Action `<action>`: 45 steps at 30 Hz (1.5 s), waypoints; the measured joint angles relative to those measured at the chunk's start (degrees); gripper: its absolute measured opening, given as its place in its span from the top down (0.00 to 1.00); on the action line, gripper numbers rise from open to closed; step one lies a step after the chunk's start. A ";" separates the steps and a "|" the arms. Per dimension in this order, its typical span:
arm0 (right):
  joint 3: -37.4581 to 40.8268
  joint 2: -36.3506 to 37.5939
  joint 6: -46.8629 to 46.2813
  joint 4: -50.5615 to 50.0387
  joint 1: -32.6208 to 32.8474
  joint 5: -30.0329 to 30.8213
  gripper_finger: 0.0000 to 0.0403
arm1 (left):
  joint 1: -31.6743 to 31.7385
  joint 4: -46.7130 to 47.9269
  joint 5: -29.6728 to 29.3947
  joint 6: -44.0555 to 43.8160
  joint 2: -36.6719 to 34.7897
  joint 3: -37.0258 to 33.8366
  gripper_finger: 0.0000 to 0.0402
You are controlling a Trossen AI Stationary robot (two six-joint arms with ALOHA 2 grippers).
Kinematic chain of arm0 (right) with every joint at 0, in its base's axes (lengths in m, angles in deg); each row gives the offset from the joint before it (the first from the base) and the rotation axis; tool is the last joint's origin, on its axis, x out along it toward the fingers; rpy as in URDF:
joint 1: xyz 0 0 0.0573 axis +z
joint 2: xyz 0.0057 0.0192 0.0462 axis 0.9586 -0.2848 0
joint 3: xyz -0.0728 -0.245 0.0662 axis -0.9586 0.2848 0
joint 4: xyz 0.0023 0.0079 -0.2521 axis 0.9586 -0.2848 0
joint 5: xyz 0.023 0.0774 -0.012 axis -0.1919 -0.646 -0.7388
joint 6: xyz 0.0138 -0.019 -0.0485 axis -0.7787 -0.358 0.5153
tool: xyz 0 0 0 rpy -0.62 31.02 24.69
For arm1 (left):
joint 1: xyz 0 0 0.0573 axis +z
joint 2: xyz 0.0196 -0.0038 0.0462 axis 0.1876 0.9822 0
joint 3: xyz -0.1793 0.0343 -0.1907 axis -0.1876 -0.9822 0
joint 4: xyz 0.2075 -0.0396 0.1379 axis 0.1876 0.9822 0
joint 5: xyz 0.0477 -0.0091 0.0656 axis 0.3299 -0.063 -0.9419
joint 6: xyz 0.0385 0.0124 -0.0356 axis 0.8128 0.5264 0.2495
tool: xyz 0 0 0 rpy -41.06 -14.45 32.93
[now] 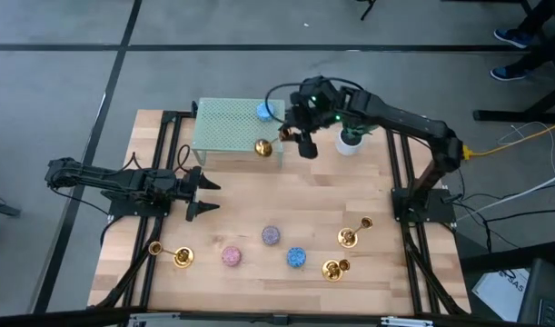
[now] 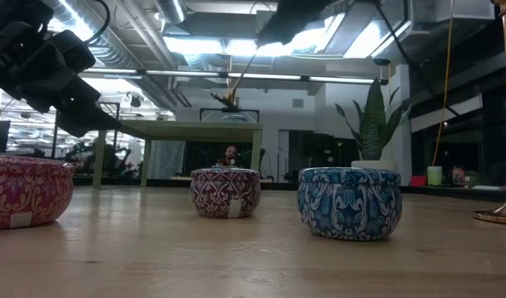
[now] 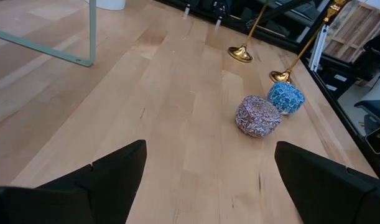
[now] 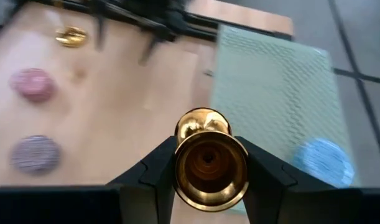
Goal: Pick & Place candle stick holders
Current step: Put the gold candle holder on the shelf
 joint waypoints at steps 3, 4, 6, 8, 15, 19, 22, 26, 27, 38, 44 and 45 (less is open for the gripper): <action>0.00 -0.58 0.00 0.55 -1.54 1.74 0.65 | 0.02 0.00 0.00 0.00 0.00 0.00 0.12; 0.00 -0.63 -0.03 0.74 -1.98 2.09 0.65 | 0.00 0.00 0.00 0.00 -0.02 0.00 0.12; 0.00 -0.65 -0.03 0.75 -2.68 2.05 0.65 | 0.00 0.00 0.00 0.00 0.00 0.01 0.12; 0.00 -0.65 -0.03 0.75 -3.19 2.28 0.65 | 0.00 0.00 0.00 0.00 -0.01 0.00 0.12; 0.00 -0.65 0.02 0.71 -4.56 2.89 0.64 | 0.00 0.00 0.00 0.00 -0.01 0.00 0.12; 0.00 -0.65 0.02 0.71 -4.91 2.88 0.62 | 0.01 0.00 0.00 0.00 -0.01 0.00 0.12; 0.00 -0.65 0.01 0.71 -5.10 2.88 0.62 | 0.01 0.00 0.00 0.00 -0.01 0.00 0.12; 0.00 -0.65 0.02 0.69 -5.10 2.88 0.63 | 0.00 0.00 0.00 0.00 0.00 0.00 0.12; 0.00 -0.65 0.02 0.69 -5.10 2.86 0.63 | 0.00 0.00 0.00 0.00 -0.02 0.00 0.12; -0.12 -2.80 -0.03 2.85 -5.06 2.03 0.62 | 0.02 0.00 0.00 0.00 -0.02 0.00 0.12; -0.03 -3.27 -1.54 5.88 -4.92 1.73 0.62 | 0.01 0.00 0.00 0.00 -0.01 0.00 0.12; 0.02 -3.29 -2.05 6.58 -4.93 1.76 0.62 | 0.01 0.00 0.00 0.00 -0.02 0.01 0.12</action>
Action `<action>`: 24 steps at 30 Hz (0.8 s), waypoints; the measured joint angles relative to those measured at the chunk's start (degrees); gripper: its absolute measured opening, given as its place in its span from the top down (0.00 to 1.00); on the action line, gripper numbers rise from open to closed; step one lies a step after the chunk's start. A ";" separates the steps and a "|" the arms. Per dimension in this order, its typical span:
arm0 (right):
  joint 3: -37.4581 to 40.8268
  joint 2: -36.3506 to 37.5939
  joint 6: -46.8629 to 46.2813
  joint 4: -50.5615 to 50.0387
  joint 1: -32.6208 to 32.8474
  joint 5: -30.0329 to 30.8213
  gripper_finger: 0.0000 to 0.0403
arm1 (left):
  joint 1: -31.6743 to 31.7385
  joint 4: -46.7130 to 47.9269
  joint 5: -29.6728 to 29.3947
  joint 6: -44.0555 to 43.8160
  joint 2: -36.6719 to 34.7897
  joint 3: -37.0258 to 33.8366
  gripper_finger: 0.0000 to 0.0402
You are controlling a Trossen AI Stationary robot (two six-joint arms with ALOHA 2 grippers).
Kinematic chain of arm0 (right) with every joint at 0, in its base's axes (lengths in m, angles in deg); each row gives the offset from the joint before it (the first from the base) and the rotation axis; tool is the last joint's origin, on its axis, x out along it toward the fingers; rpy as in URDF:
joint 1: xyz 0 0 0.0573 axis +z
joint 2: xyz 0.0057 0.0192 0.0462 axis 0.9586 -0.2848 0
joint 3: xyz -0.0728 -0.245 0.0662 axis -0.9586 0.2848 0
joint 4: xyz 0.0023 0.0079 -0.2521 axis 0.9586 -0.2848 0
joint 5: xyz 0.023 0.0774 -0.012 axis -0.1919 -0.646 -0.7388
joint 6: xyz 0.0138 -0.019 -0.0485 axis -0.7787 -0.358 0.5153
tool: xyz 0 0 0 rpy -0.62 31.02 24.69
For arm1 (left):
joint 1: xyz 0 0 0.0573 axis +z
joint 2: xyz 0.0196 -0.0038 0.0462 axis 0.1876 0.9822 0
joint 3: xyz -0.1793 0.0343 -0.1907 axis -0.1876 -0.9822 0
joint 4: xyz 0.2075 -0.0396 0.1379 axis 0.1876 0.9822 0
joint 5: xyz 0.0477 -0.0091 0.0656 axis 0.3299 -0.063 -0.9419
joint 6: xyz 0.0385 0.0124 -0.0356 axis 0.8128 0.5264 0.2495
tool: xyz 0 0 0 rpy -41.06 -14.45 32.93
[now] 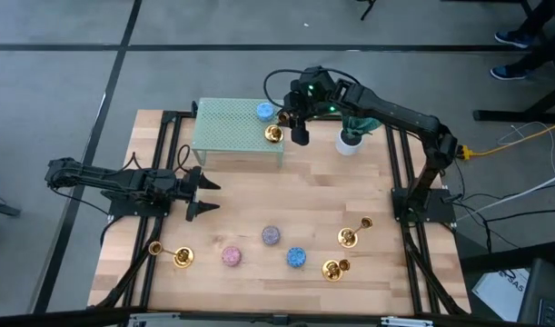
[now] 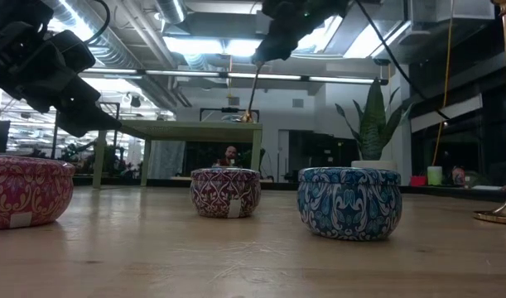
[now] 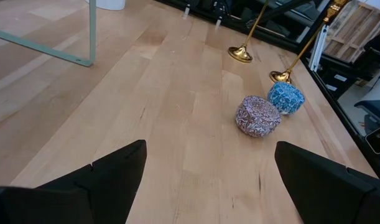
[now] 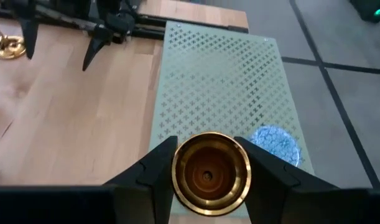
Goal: Pick & Place candle stick holders
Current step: Put the gold candle holder on the shelf
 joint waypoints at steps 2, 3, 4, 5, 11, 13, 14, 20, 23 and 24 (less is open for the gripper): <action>0.03 -0.04 -0.76 1.62 0.00 0.04 0.61 | -0.01 0.00 0.00 0.00 0.00 -0.01 0.12; 0.03 -0.03 -0.81 2.23 0.00 0.01 0.61 | 0.01 0.00 0.00 0.00 -0.01 -0.01 0.12; 0.03 -0.02 -0.82 2.60 0.00 0.01 0.60 | 0.01 0.00 0.00 0.00 -0.01 -0.01 0.12; 0.03 -0.02 -0.80 2.75 0.00 0.02 0.59 | 0.00 0.00 0.00 0.00 0.01 -0.01 0.12; 0.03 -0.02 -1.00 2.96 0.00 -0.10 0.50 | 0.00 0.00 0.00 0.00 0.02 -0.01 0.12; 0.03 -0.02 -1.07 2.97 0.00 -0.12 0.46 | -0.01 0.00 0.00 0.00 -0.01 0.00 0.12; 0.03 -0.02 -1.13 2.99 0.00 -0.12 0.44 | 0.01 0.00 0.00 0.00 0.00 -0.01 0.12; 0.03 0.00 -1.19 3.54 0.00 -0.12 0.36 | -0.01 0.00 0.00 0.00 0.00 -0.01 0.12; 0.03 0.00 -1.19 4.35 0.00 -0.12 0.35 | 0.01 0.00 0.00 0.00 0.00 -0.01 0.12; 0.03 0.00 -1.18 4.75 0.00 -0.13 0.35 | -0.01 0.00 0.00 0.00 0.02 -0.01 0.12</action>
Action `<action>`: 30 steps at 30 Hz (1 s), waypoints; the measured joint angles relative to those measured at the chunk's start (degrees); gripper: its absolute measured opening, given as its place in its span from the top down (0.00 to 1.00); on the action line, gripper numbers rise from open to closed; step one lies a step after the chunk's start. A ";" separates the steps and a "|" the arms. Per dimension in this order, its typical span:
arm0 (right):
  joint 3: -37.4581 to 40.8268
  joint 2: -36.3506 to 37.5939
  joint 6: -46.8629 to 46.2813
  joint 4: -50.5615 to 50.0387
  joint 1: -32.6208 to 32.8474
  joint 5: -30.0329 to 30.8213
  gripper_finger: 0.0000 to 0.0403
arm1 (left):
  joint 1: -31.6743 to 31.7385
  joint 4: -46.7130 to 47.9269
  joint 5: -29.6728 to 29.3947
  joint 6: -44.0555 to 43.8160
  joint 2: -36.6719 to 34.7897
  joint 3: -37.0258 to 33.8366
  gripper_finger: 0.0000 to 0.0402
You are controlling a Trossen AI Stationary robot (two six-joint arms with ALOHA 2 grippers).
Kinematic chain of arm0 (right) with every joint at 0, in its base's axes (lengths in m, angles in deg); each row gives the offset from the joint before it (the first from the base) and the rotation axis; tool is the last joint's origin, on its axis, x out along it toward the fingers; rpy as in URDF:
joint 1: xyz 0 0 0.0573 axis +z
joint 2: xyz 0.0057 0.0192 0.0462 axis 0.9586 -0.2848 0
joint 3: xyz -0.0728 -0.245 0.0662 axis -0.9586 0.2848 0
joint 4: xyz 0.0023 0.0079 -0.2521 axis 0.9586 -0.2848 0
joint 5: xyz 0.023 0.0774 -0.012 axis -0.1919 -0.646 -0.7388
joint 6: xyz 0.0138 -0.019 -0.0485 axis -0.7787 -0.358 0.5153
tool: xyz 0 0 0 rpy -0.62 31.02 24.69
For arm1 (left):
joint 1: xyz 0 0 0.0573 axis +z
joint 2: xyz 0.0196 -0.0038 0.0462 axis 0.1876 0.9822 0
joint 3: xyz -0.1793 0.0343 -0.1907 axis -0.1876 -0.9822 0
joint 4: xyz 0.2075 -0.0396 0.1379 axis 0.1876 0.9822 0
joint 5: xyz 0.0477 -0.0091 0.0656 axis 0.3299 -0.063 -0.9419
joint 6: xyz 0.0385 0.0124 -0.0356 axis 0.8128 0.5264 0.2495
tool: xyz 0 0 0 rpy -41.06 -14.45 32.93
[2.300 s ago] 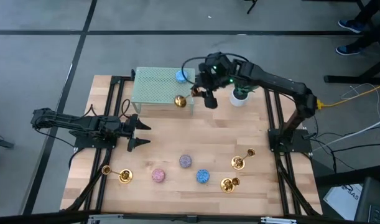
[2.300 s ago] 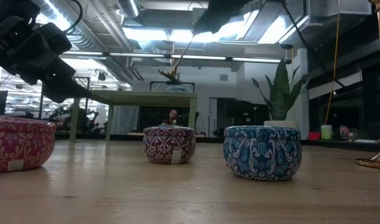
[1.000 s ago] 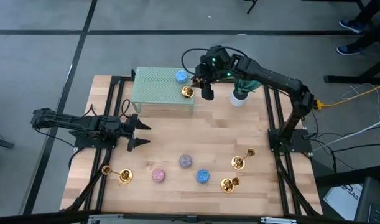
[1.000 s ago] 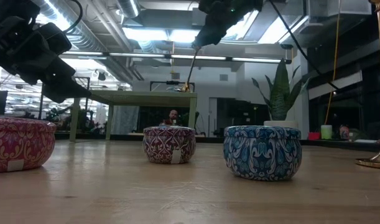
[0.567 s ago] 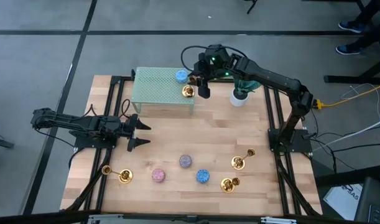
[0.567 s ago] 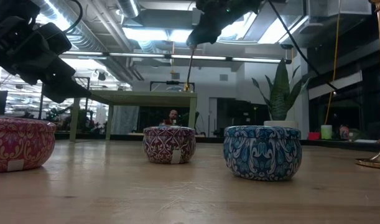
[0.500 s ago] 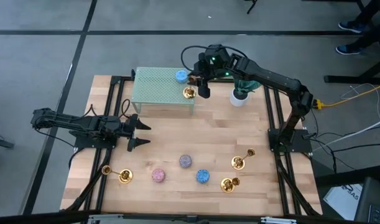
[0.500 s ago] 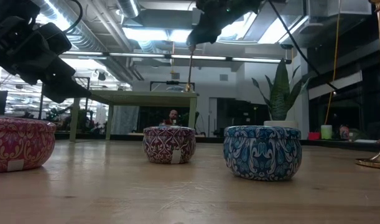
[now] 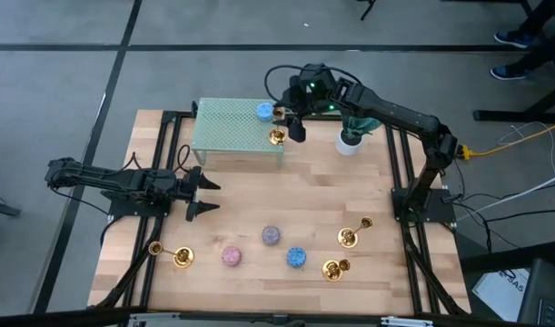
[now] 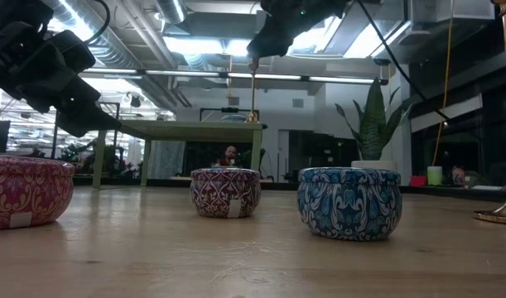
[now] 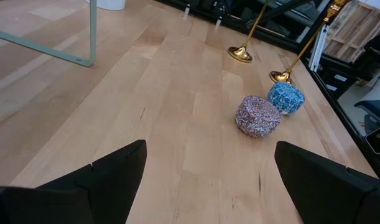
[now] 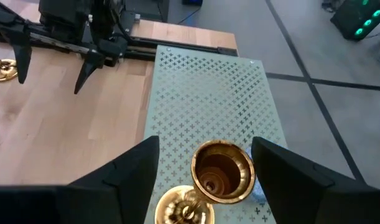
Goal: Pick & Place candle stick holders
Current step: Put the gold candle holder on the shelf
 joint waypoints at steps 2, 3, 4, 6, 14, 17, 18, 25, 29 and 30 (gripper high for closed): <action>0.00 0.00 -0.01 0.97 0.00 -0.01 0.36 | 0.02 0.00 0.00 0.00 0.00 0.00 0.12; 0.00 0.00 -0.01 1.64 0.00 -0.01 0.37 | 0.01 0.00 0.00 0.00 -0.01 0.00 0.12; 0.00 0.00 -0.01 2.49 0.00 -0.01 0.38 | 0.01 0.00 0.00 0.00 0.00 0.00 0.12; 0.00 0.00 -0.03 4.41 0.00 -0.01 0.39 | 0.01 0.00 0.00 0.00 -0.01 0.00 0.12; -1.70 0.10 -5.22 9.71 -0.19 -3.74 0.39 | 0.02 0.00 0.00 0.00 0.00 0.00 0.12; -4.67 0.37 -7.50 9.66 -0.26 -7.77 0.39 | 0.01 0.00 0.00 0.00 -0.01 0.00 0.12; -5.83 0.37 -8.30 9.09 -0.22 -8.48 0.39 | 0.01 0.00 0.00 0.00 -0.01 0.00 0.12; -12.46 0.35 -9.48 -0.81 2.56 -8.56 0.39 | 0.01 0.00 0.00 0.00 -0.02 0.00 0.12; -13.05 0.52 -9.30 -4.91 5.23 -8.59 0.39 | 0.00 0.00 0.00 0.00 -0.02 0.00 0.12; -13.04 0.55 -9.28 -6.05 5.81 -8.61 0.39 | 0.00 0.00 0.00 0.00 0.00 0.00 0.12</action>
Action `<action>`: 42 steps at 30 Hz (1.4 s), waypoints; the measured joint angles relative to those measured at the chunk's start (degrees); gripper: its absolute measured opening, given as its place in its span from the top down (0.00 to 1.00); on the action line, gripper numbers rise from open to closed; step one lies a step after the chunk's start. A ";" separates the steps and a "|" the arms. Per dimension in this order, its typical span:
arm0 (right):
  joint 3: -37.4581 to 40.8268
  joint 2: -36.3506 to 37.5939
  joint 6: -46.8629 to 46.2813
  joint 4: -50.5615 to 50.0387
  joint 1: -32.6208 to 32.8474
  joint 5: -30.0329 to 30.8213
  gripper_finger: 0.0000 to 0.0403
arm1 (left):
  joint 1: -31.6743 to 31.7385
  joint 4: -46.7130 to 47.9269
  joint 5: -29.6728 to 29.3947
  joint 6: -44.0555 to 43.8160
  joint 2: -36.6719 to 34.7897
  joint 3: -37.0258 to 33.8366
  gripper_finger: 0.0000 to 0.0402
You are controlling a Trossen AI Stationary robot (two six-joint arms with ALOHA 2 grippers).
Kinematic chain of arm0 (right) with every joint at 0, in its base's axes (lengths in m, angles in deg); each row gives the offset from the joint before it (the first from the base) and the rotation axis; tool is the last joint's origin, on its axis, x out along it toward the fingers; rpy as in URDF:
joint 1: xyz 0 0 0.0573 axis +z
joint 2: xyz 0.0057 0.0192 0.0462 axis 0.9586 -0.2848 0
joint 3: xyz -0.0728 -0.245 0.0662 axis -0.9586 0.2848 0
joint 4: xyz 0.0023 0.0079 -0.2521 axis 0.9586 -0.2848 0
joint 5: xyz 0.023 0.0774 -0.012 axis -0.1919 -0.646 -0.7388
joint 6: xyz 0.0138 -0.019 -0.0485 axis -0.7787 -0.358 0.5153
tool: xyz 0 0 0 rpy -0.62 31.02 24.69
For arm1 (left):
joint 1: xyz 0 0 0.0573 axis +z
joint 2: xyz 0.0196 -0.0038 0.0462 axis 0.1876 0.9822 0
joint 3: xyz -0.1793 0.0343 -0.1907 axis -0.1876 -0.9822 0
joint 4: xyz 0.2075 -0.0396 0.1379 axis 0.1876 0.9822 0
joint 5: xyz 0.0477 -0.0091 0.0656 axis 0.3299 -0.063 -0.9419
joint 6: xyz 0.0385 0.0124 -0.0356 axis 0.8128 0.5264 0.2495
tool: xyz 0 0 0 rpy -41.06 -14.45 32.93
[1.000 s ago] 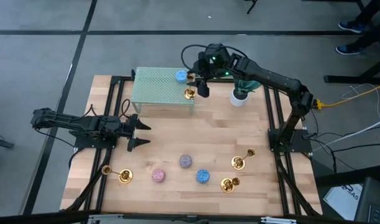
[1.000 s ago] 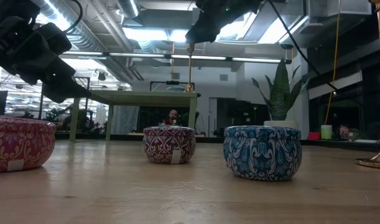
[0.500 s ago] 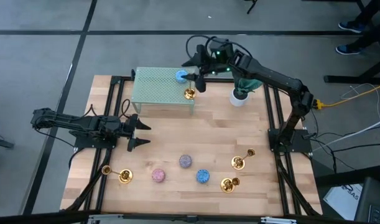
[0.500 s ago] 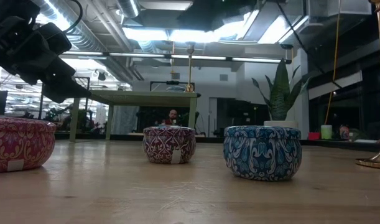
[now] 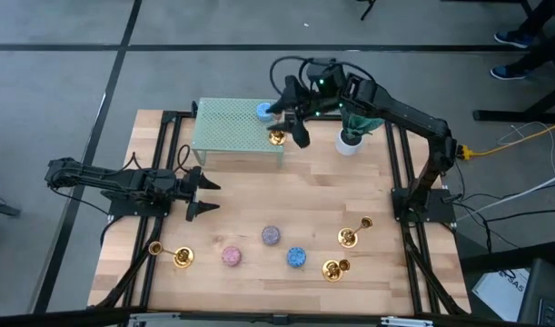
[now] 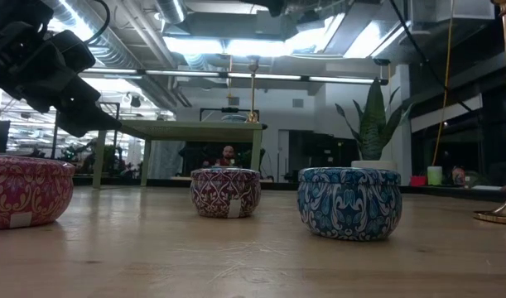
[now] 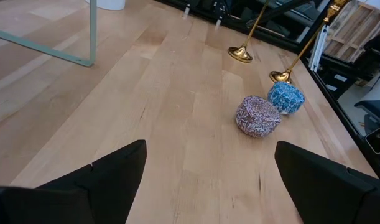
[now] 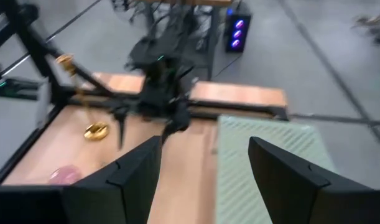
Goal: Pick & Place candle stick holders
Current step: Put the gold candle holder on the shelf
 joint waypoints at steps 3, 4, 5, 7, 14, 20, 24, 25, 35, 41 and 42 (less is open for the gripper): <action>0.02 0.47 0.07 -2.73 1.74 -0.19 0.39 | 0.00 0.00 0.00 0.00 0.00 0.00 0.12; 0.02 0.66 0.12 -3.70 2.28 -0.19 0.39 | 0.02 0.00 0.00 0.00 0.00 0.00 0.12; 0.02 0.80 0.20 -4.22 2.83 -0.21 0.39 | 0.00 0.00 0.00 0.00 -0.01 0.00 0.12; 0.02 1.23 0.22 -5.92 3.66 -0.19 0.39 | 0.01 0.00 0.00 0.00 -0.01 0.00 0.12; 0.02 3.80 1.86 -12.04 6.33 -0.18 0.39 | 0.00 0.00 0.00 0.00 -0.02 0.00 0.12; 0.04 7.36 3.24 -18.01 8.86 -0.17 0.39 | 0.02 0.00 0.00 0.00 0.00 0.00 0.12; 0.17 9.73 3.28 -21.21 10.78 0.11 0.39 | 0.00 0.00 0.00 0.00 -0.01 0.01 0.12; 0.45 10.45 3.28 -21.49 11.27 0.13 0.39 | 0.00 0.00 0.00 0.00 0.00 0.00 0.12; 13.64 21.19 0.37 -18.43 16.88 0.28 0.39 | 0.02 0.00 0.00 0.00 0.00 0.00 0.12; 25.81 29.91 -5.11 -10.84 21.49 1.88 0.39 | 0.02 0.00 0.00 0.00 0.00 0.00 0.12; 27.78 31.45 -6.04 -10.08 22.52 3.22 0.39 | 0.02 0.00 0.00 0.00 0.00 0.00 0.12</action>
